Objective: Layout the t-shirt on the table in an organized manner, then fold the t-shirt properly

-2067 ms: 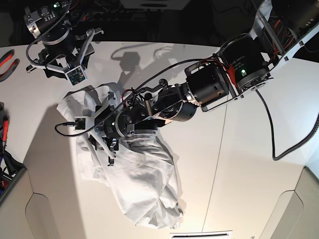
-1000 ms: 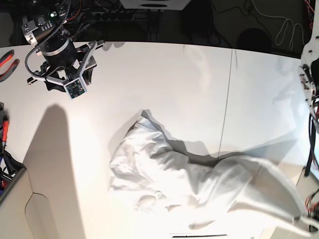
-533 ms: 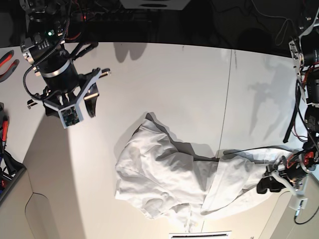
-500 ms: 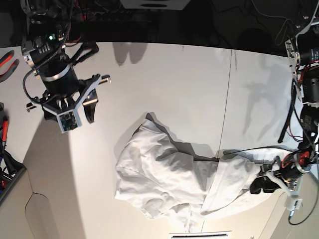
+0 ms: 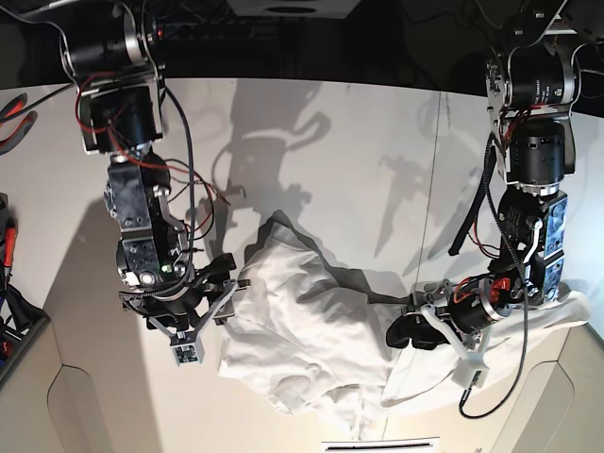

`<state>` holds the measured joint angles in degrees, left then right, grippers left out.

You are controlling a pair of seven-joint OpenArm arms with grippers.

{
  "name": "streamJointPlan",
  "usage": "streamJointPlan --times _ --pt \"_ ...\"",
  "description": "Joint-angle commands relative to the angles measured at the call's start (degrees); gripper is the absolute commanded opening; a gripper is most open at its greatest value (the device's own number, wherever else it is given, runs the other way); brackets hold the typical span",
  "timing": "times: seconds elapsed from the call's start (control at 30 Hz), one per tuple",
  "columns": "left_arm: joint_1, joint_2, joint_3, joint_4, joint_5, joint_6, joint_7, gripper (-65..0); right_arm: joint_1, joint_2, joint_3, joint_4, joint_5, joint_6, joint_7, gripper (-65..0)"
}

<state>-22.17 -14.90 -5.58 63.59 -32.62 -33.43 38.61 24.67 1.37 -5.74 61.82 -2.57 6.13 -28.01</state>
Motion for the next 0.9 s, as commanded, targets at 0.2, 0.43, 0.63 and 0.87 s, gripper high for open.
streamJointPlan --times 0.2,0.43,0.63,0.87 --pt "-1.5 -0.5 0.7 1.0 -0.9 0.9 -1.6 -27.0 11.6 -2.5 0.1 -20.5 3.3 6.8 5.1 -62.4" --pt "-1.1 -0.3 0.8 1.0 -0.8 0.9 -1.6 -27.0 16.2 -5.1 0.1 -6.1 5.2 7.0 2.3 -65.0" --pt "0.4 -0.3 0.8 1.0 -0.8 0.9 -1.5 -27.0 23.5 -8.0 0.0 6.0 5.0 7.0 -0.3 -65.0" --pt "3.5 -0.3 0.7 1.0 -1.0 0.9 -1.6 -27.0 30.9 -8.2 0.0 5.4 1.5 5.4 0.5 -65.0"
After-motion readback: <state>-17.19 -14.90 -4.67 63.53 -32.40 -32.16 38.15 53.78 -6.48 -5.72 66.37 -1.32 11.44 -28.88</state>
